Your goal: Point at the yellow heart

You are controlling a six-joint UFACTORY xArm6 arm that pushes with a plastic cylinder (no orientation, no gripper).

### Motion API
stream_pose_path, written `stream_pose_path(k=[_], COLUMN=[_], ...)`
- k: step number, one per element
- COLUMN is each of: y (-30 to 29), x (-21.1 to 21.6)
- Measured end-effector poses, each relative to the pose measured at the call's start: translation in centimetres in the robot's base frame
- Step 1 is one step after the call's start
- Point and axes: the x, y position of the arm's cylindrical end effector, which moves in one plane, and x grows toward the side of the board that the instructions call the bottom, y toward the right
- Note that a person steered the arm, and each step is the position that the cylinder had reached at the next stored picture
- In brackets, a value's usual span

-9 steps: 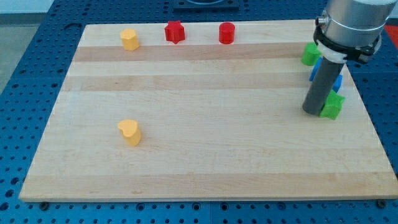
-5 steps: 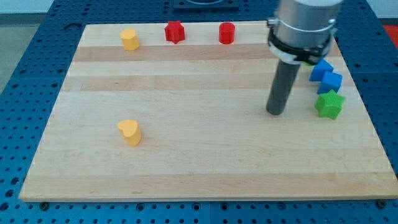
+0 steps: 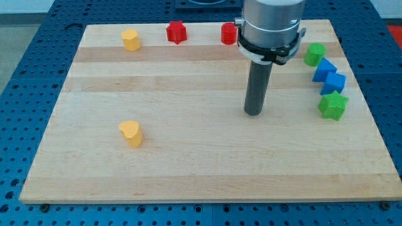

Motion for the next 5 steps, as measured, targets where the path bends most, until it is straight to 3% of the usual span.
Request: stream_pose_path(k=[5], y=[-8.0], x=[0.0])
